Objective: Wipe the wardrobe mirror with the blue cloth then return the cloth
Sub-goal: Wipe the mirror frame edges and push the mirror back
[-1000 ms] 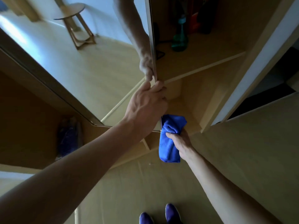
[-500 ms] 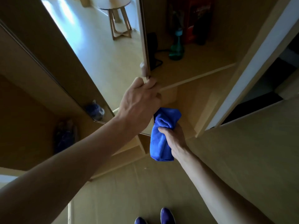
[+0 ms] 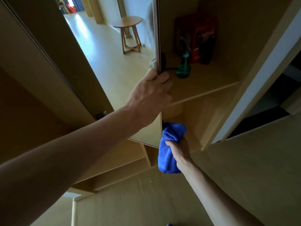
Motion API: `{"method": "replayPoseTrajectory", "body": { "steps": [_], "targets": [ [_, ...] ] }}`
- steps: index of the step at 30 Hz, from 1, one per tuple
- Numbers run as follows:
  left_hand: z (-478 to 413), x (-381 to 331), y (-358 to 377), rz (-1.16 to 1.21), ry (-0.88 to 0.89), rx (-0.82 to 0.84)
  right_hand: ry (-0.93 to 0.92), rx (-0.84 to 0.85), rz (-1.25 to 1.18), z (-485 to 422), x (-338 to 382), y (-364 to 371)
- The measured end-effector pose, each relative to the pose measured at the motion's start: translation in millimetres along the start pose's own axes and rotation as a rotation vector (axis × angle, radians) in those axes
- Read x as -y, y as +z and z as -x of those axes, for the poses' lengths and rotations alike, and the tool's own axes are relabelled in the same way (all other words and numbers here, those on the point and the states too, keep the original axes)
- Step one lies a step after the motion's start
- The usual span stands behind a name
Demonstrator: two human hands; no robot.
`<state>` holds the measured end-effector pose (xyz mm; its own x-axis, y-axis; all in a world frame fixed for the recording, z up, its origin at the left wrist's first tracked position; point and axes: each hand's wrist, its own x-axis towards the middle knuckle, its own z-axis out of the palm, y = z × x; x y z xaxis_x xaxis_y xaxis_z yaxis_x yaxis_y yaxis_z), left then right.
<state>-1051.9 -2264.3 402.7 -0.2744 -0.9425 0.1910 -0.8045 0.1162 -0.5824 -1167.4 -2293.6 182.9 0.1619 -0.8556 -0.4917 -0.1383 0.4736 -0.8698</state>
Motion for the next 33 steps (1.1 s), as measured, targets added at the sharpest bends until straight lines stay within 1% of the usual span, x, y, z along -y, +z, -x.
{"method": "replayPoseTrajectory", "body": {
  "steps": [5,9,13,15,19,25,28,30,33],
  "targets": [
    [0.0,-1.5,-4.0,0.018,0.021,0.001,-0.084,0.013,0.024,10.3,31.7,-3.8],
    [0.7,-0.2,-4.3,0.028,0.057,-0.014,-0.113,0.006,0.066,17.8,59.8,-6.5],
    [0.6,5.8,-10.5,0.017,0.096,-0.062,-0.144,0.0,0.112,25.7,77.7,-10.2],
    [-0.6,13.8,-18.8,-0.002,0.091,-0.108,-0.127,-0.006,0.14,27.4,76.4,-12.2],
    [-4.4,37.3,-38.1,-0.052,0.057,-0.176,-0.009,0.038,0.139,29.0,67.7,-10.6],
    [-11.6,56.4,-59.7,-0.071,0.037,-0.184,-0.019,0.015,0.17,41.6,81.9,-6.4],
    [-12.4,61.9,-65.7,-0.114,0.03,-0.166,-0.089,0.001,0.152,50.4,99.4,-9.9],
    [-13.1,67.3,-67.2,-0.127,0.025,-0.152,-0.147,0.052,0.136,55.9,117.7,-12.2],
    [-16.4,74.5,-72.5,-0.132,0.031,-0.151,-0.091,0.123,0.098,68.7,156.0,-12.1]
  ]
}}
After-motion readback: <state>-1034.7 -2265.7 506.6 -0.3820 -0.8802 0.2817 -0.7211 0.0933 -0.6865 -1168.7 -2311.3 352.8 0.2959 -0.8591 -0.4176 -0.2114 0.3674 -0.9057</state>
